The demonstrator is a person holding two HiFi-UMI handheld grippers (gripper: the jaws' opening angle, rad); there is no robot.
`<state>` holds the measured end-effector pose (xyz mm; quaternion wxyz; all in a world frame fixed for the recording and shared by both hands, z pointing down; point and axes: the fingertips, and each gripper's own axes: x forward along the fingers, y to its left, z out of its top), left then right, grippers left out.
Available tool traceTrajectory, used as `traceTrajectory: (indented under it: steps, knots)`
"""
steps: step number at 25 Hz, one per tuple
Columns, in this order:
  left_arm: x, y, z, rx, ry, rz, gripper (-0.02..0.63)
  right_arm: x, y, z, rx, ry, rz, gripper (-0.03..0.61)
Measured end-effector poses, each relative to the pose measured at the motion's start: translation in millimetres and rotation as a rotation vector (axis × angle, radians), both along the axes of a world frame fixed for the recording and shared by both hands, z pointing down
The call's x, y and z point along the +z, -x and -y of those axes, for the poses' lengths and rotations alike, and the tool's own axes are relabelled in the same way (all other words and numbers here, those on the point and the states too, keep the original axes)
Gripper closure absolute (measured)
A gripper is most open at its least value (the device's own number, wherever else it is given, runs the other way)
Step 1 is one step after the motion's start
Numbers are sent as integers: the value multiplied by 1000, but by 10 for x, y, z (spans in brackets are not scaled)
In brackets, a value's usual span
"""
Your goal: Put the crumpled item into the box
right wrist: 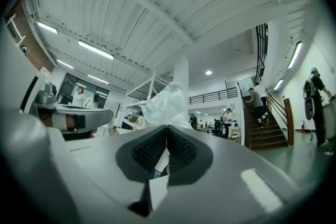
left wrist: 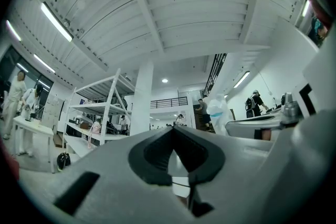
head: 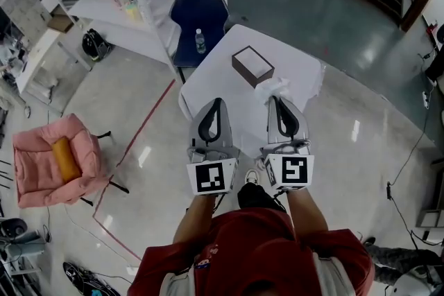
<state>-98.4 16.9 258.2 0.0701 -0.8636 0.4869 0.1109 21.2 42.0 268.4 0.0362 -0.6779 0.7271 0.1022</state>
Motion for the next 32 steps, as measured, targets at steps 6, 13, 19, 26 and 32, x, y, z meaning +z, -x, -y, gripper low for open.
traceTrajectory:
  steps: [6,13,19,26,32]
  knots:
    - [-42,-259,452,0,1,-25,611,106,-291,467,10,33,28,572]
    - [-25,-527,908,-24,17,-12,611,128,-544,958,-18,53,34,572]
    - [-49,-730,1305,-60,20,-17,611,149,-778,1400,-47,64,40,572]
    - [66,-967,1666,-93,30,4,611,227,-1037,1772,-77,73,52,572]
    - [107,-1182,1803,-102,22,35,611,245,-1236,1872,-91,62,67,572]
